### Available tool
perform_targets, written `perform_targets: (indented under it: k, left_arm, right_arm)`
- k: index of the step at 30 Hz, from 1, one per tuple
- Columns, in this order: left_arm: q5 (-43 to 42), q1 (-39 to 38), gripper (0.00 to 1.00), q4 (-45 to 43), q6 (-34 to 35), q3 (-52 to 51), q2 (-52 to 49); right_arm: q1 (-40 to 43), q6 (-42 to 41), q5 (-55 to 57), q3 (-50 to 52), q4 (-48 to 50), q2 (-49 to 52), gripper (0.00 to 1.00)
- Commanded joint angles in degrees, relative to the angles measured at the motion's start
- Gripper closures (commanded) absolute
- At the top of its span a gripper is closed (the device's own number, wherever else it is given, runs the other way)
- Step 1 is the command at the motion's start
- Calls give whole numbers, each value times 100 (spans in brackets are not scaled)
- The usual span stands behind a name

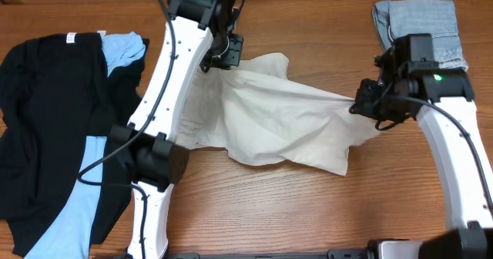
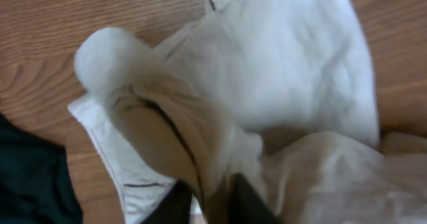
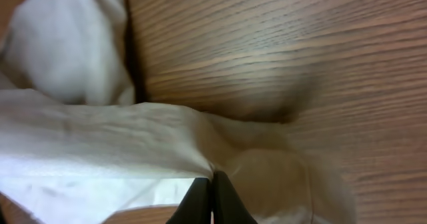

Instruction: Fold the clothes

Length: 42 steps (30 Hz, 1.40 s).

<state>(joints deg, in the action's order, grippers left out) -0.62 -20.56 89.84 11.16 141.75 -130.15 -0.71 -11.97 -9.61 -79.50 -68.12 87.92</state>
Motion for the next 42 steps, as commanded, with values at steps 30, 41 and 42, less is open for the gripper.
perform_targets:
  k: [30,41,42]
  left_arm:
    - [-1379,678,9,-2507,-2188,-103,-1864]
    - [-1423,699,94,-2164,-2188,-83,-1818]
    - [-1421,715,96,-2107,-2184,-33,-1799]
  right_arm:
    - [83,138,254,-33,765,577,13]
    - [83,136,251,-33,835,575,12]
    - [83,136,251,-33,835,577,12]
